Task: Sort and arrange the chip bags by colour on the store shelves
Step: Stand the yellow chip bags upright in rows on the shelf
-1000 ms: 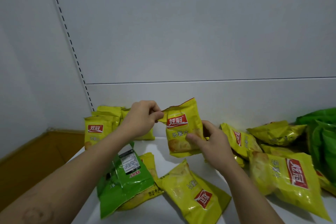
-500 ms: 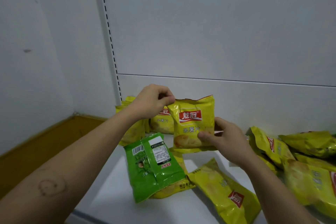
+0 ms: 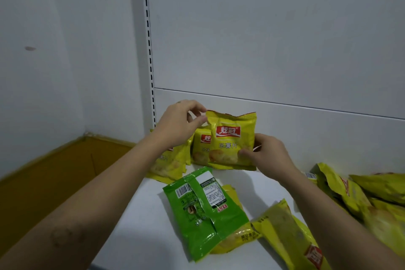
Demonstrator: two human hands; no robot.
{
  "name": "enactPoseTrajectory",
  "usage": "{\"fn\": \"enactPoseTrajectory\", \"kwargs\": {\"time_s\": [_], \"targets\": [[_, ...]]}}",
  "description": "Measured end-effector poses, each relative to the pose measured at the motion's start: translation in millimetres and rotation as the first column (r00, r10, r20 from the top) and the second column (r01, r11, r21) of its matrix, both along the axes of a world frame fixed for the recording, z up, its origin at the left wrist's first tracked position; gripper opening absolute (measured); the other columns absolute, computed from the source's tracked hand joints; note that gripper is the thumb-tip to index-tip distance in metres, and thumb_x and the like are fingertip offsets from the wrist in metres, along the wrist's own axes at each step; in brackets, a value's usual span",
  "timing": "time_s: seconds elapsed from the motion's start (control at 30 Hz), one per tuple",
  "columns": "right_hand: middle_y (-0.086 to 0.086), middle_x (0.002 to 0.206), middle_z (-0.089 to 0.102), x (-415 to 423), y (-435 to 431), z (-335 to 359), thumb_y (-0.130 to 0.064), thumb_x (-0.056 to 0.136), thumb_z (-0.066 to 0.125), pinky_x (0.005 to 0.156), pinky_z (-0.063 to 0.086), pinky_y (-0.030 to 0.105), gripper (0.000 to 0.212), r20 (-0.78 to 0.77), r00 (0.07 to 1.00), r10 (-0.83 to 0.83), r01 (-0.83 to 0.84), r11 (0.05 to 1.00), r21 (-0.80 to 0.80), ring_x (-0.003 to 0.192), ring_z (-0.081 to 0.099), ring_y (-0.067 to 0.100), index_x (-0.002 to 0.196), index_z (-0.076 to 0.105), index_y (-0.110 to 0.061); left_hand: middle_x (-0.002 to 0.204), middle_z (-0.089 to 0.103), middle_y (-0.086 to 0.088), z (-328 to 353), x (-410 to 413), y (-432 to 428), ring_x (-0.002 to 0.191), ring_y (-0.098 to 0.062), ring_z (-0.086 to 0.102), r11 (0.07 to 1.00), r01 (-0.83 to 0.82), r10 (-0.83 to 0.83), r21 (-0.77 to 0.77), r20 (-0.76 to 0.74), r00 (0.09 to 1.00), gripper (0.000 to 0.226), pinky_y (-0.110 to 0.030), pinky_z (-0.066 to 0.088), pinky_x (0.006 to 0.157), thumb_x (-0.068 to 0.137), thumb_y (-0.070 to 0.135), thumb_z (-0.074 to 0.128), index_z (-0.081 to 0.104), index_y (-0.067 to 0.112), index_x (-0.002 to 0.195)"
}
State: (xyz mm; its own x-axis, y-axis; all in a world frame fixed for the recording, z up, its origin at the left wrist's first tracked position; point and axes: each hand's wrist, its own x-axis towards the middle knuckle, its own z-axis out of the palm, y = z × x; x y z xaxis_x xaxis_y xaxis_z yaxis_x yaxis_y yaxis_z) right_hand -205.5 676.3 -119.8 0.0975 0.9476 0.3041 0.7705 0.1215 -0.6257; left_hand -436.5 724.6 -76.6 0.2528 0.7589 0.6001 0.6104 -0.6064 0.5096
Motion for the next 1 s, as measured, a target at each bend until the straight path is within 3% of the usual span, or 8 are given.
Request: {"fn": "enactPoseTrajectory", "kwargs": {"time_s": [0.1, 0.27, 0.43, 0.63, 0.8, 0.9, 1.0], "targets": [[-0.001, 0.091, 0.064, -13, 20, -10, -0.027, 0.078, 0.072, 0.071, 0.05, 0.033, 0.022, 0.063, 0.996, -0.056, 0.062, 0.993, -0.101, 0.085, 0.06, 0.021, 0.095, 0.062, -0.018, 0.093, 0.061, 0.013, -12, -11, 6, 0.077, -0.009, 0.06, 0.999, -0.02, 0.017, -0.028, -0.084, 0.996, 0.016, -0.025, 0.048, 0.071, 0.088, 0.029, 0.067, 0.066, 0.026, 0.103], [0.006, 0.088, 0.067, -35, 44, -35, -0.021, 0.072, 0.075, 0.074, 0.057, 0.049, 0.024, -0.052, 0.996, -0.072, 0.06, 0.978, -0.2, 0.082, 0.065, 0.026, 0.091, 0.063, -0.014, 0.085, 0.058, 0.017, -27, -25, 9, 0.077, -0.01, 0.059, 1.0, -0.006, 0.007, 0.001, -0.136, 0.991, 0.012, -0.031, 0.048, 0.078, 0.087, 0.028, 0.067, 0.068, 0.024, 0.099], [0.005, 0.085, 0.066, -47, 54, -44, -0.022, 0.075, 0.074, 0.076, 0.057, 0.044, 0.017, 0.0, 0.996, -0.094, 0.091, 0.967, -0.239, 0.084, 0.065, 0.027, 0.083, 0.06, -0.016, 0.082, 0.057, 0.018, -41, -43, 15, 0.075, -0.007, 0.058, 1.0, 0.004, -0.001, 0.023, -0.138, 0.99, 0.012, -0.035, 0.051, 0.077, 0.086, 0.033, 0.066, 0.067, 0.027, 0.096], [0.004, 0.1, 0.069, -56, 59, -47, -0.038, 0.075, 0.078, 0.08, 0.054, 0.035, 0.036, 0.083, 0.993, -0.09, 0.11, 0.951, -0.29, 0.092, 0.062, 0.021, 0.101, 0.066, -0.014, 0.093, 0.058, 0.013, -60, -43, 17, 0.08, -0.007, 0.056, 0.999, 0.048, -0.046, 0.005, -0.168, 0.985, 0.016, -0.038, 0.053, 0.075, 0.088, 0.035, 0.064, 0.065, 0.029, 0.102], [0.006, 0.122, 0.062, -41, 46, -38, -0.054, 0.074, 0.074, 0.088, 0.048, 0.034, 0.075, 0.168, 0.974, -0.151, 0.197, 0.933, -0.302, 0.109, 0.057, 0.022, 0.132, 0.052, -0.011, 0.102, 0.06, 0.011, -64, -32, 16, 0.092, -0.011, 0.057, 0.994, 0.107, -0.099, 0.024, -0.207, 0.973, 0.022, -0.037, 0.049, 0.078, 0.088, 0.037, 0.064, 0.064, 0.027, 0.107], [0.001, 0.112, 0.064, -25, 23, -24, -0.049, 0.076, 0.075, 0.08, 0.05, 0.032, 0.064, 0.115, 0.984, -0.137, 0.165, 0.944, -0.286, 0.098, 0.06, 0.018, 0.128, 0.054, -0.017, 0.107, 0.061, 0.009, -65, -20, 13, 0.096, -0.012, 0.056, 0.987, 0.158, -0.146, 0.036, -0.227, 0.963, 0.025, -0.035, 0.047, 0.081, 0.088, 0.038, 0.064, 0.064, 0.025, 0.109], [-0.003, 0.108, 0.065, -9, -3, -10, -0.044, 0.078, 0.075, 0.081, 0.051, 0.031, 0.051, 0.16, 0.982, -0.097, 0.14, 0.949, -0.284, 0.095, 0.062, 0.014, 0.121, 0.06, -0.021, 0.107, 0.062, 0.008, -67, -4, 6, 0.098, -0.011, 0.055, 0.969, 0.246, -0.238, 0.004, -0.246, 0.94, 0.026, -0.037, 0.047, 0.084, 0.087, 0.039, 0.064, 0.064, 0.026, 0.109]]}}
